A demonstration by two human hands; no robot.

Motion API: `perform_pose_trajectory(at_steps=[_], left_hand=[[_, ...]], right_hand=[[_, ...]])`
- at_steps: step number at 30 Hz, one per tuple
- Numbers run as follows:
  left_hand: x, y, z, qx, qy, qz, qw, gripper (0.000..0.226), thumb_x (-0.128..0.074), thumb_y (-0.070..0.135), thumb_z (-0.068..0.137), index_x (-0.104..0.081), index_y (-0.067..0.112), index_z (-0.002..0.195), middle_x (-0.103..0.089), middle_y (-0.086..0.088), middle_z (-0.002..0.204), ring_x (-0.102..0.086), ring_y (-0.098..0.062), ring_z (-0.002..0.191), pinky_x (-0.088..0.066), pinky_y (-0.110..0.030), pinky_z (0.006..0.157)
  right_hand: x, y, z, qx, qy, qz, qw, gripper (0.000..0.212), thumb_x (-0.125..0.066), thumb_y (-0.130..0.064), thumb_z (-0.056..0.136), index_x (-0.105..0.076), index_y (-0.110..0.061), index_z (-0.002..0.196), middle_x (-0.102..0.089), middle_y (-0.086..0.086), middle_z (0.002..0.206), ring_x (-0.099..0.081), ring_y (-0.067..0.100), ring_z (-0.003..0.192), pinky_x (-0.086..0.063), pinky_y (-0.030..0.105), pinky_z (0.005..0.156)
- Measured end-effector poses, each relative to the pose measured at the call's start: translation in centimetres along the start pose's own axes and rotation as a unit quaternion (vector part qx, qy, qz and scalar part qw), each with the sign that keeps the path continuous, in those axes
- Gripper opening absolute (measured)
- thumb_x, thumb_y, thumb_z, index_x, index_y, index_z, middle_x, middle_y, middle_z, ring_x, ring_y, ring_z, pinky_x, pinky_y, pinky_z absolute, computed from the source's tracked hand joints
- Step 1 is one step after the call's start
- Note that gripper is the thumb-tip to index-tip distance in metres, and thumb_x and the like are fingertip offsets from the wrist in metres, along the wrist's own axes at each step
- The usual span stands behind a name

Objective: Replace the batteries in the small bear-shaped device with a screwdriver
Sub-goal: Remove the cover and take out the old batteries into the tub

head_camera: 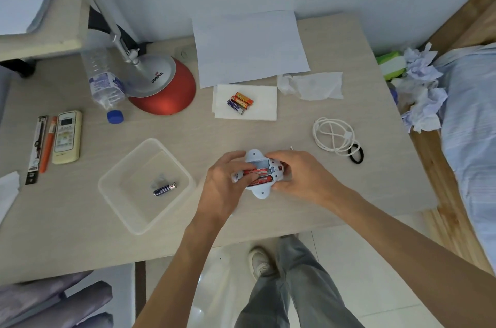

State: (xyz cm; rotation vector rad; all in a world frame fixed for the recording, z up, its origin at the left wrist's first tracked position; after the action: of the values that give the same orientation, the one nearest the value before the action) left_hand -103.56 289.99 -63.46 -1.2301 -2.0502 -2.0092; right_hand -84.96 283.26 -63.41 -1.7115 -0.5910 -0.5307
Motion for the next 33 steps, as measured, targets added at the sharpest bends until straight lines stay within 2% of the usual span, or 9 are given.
perform_pose_trajectory(at_steps=[2,6,9,13,17,20,23,29,33], left_hand=[[0.6,0.1,-0.4,-0.005,0.015,-0.005,1.000,0.017,-0.085,0.016,0.093,-0.087,0.024,0.108,-0.065,0.012,0.143,-0.060,0.016,0.117,-0.044,-0.003,0.097],[3.4,1.3,-1.5,-0.017,0.060,-0.035,0.997,0.016,-0.086,0.019,0.092,-0.086,0.026,0.106,-0.066,0.009,0.145,-0.066,0.000,0.121,-0.048,-0.011,0.100],[7.2,1.5,-3.0,-0.009,0.108,-0.029,0.994,0.016,-0.086,0.023,0.092,-0.086,0.025,0.108,-0.069,0.010,0.141,-0.069,-0.004,0.121,-0.051,-0.015,0.099],[12.8,-1.7,-5.3,0.069,0.151,-0.067,0.984,0.021,-0.089,0.020,0.089,-0.086,0.032,0.105,-0.075,0.011,0.128,-0.072,-0.012,0.117,-0.057,-0.030,0.097],[16.5,-5.9,-6.3,0.133,0.190,-0.071,0.970,0.022,-0.091,0.015,0.087,-0.086,0.032,0.099,-0.079,0.014,0.110,-0.074,-0.013,0.110,-0.058,-0.042,0.105],[16.8,-7.6,-5.6,0.150,0.165,0.001,0.975,0.019,-0.089,0.013,0.088,-0.084,0.030,0.095,-0.078,0.016,0.100,-0.073,-0.004,0.101,-0.060,-0.041,0.101],[16.8,-8.7,-4.1,0.147,0.151,0.048,0.976,0.017,-0.088,0.012,0.088,-0.083,0.026,0.097,-0.075,0.016,0.103,-0.070,0.001,0.098,-0.060,-0.036,0.098],[16.4,-11.2,-2.3,0.148,0.124,0.131,0.972,0.014,-0.089,0.021,0.087,-0.084,0.026,0.099,-0.074,0.010,0.108,-0.066,-0.015,0.109,-0.055,-0.039,0.100],[15.7,-11.3,-2.1,0.159,0.106,0.160,0.968,0.017,-0.089,0.025,0.088,-0.084,0.026,0.104,-0.073,0.012,0.118,-0.058,-0.018,0.122,-0.049,-0.030,0.101]], right_hand=[[-0.1,0.1,0.0,-0.001,-0.005,0.003,1.000,0.049,-0.091,-0.026,0.075,-0.072,-0.029,0.120,-0.077,-0.008,0.101,-0.072,0.010,0.088,-0.060,0.041,0.082],[-0.2,0.4,0.2,-0.001,-0.022,0.003,1.000,0.047,-0.089,-0.028,0.076,-0.071,-0.031,0.119,-0.077,-0.008,0.101,-0.073,0.011,0.089,-0.061,0.044,0.083],[0.1,0.2,0.2,-0.010,-0.021,0.010,1.000,0.052,-0.091,-0.021,0.076,-0.073,-0.031,0.124,-0.078,-0.010,0.102,-0.073,0.008,0.090,-0.061,0.039,0.084],[0.5,-0.6,-0.1,-0.014,-0.021,0.004,1.000,0.052,-0.092,-0.018,0.077,-0.074,-0.028,0.125,-0.078,-0.011,0.101,-0.073,0.005,0.089,-0.061,0.036,0.084],[0.6,-1.1,-0.2,-0.014,-0.024,-0.011,1.000,0.060,-0.094,-0.021,0.077,-0.071,-0.026,0.132,-0.077,-0.012,0.108,-0.072,0.002,0.091,-0.062,0.036,0.085],[0.6,-1.6,-0.4,-0.017,-0.020,-0.021,0.999,0.061,-0.093,-0.019,0.079,-0.069,-0.023,0.135,-0.077,-0.007,0.113,-0.071,0.006,0.093,-0.062,0.035,0.088],[0.7,-2.3,-0.6,-0.021,-0.028,-0.033,0.999,0.057,-0.091,-0.016,0.081,-0.070,-0.020,0.133,-0.077,-0.004,0.112,-0.071,0.010,0.093,-0.062,0.035,0.087],[0.4,-2.2,-0.5,-0.038,-0.044,-0.051,0.997,0.058,-0.090,-0.016,0.080,-0.069,-0.020,0.134,-0.077,-0.004,0.113,-0.073,0.010,0.096,-0.063,0.036,0.088],[-0.1,-1.8,-0.6,-0.063,-0.039,-0.061,0.995,0.061,-0.089,-0.021,0.080,-0.066,-0.024,0.136,-0.076,-0.003,0.118,-0.073,0.013,0.100,-0.063,0.040,0.091]])
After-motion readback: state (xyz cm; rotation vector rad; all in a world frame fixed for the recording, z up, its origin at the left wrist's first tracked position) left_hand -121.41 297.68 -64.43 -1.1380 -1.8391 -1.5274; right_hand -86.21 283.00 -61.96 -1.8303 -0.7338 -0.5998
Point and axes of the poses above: each hand's wrist, its own z-axis towards the middle knuckle, its own x-axis out of the back of the hand, y = z × x, the point moved 8 cm from there along z, towards the middle knuckle
